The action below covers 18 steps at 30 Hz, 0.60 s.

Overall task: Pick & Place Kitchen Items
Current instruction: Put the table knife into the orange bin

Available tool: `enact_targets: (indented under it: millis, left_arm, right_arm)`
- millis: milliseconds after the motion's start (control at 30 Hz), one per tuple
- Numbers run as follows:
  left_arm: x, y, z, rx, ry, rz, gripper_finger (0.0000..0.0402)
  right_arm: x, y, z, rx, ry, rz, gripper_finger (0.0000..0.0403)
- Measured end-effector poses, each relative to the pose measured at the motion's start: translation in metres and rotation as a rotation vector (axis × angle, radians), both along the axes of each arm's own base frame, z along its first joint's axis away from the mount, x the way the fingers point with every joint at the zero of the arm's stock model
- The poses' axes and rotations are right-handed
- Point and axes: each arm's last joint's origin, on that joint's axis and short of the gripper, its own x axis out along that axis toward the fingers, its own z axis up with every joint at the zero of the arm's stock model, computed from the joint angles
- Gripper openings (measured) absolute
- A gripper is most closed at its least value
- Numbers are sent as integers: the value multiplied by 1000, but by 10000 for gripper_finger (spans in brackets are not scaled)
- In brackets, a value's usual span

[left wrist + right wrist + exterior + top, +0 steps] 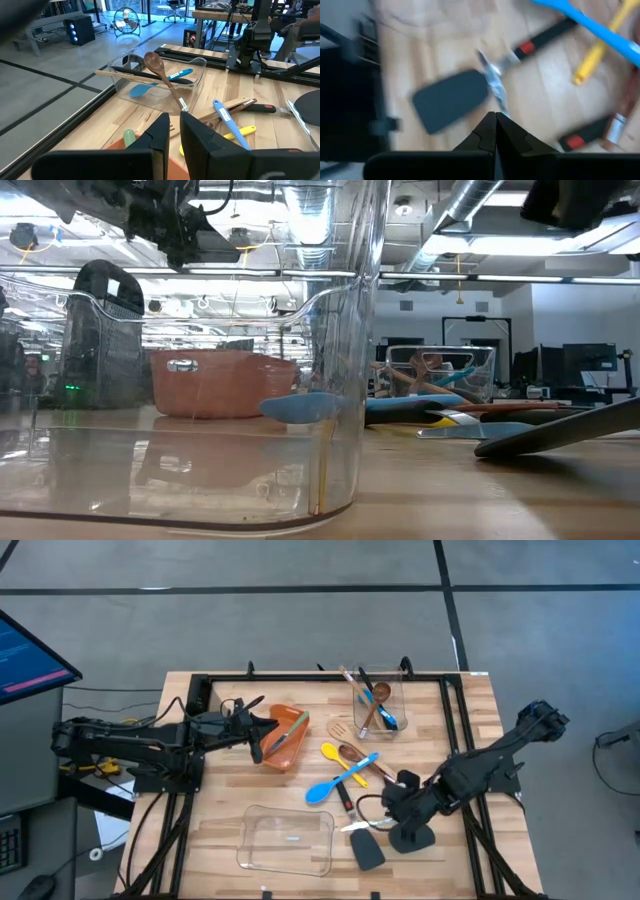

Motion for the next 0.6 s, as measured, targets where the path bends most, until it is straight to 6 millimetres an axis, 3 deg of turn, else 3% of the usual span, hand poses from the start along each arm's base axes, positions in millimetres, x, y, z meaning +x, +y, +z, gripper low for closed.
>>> enact_targets:
  millis: [267, 600]
  left_arm:
    - [0, 0, 0, 0, 0, 0, 30]
    - [0, 0, 0, 0, -1, 1, 30]
  right_arm:
    - [9, 5, -37, -129, 186, 10, 2]
    - [23, 13, -77, -109, 385, 65, 0]
